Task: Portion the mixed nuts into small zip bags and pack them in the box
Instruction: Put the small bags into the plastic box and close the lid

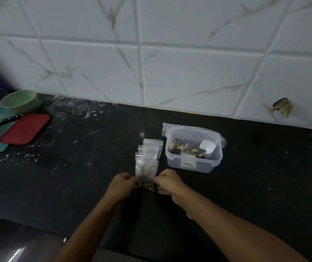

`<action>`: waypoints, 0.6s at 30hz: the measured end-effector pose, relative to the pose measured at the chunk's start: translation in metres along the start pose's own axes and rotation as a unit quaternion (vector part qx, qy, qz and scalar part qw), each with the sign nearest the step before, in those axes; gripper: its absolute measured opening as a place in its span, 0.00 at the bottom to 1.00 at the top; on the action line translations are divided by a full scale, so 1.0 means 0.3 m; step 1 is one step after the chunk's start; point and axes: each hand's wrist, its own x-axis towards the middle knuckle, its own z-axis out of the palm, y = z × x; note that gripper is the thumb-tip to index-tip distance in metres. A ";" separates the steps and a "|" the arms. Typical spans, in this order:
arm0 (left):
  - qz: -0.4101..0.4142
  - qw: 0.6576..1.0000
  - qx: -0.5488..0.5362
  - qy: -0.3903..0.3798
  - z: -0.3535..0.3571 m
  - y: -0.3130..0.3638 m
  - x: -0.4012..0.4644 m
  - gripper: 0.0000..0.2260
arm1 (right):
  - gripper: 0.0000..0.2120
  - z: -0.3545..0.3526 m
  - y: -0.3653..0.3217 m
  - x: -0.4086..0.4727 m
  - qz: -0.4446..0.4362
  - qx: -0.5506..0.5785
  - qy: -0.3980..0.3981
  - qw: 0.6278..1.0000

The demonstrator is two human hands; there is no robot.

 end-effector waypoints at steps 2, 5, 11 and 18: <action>-0.023 0.999 -0.026 -0.001 0.028 -0.017 -0.011 0.07 | 0.03 0.026 0.008 0.004 0.005 0.011 -0.004 1.000; -0.023 0.999 -0.049 0.006 0.049 -0.032 -0.015 0.05 | 0.04 0.059 0.024 0.014 -0.006 0.011 0.001 1.000; 0.002 0.998 -0.055 -0.009 0.057 -0.036 -0.053 0.07 | 0.06 0.066 0.033 0.020 -0.016 0.010 -0.020 1.000; 0.175 0.977 -0.118 0.019 0.077 0.162 -0.115 0.11 | 0.31 -0.103 -0.043 -0.073 -0.156 0.026 0.012 0.987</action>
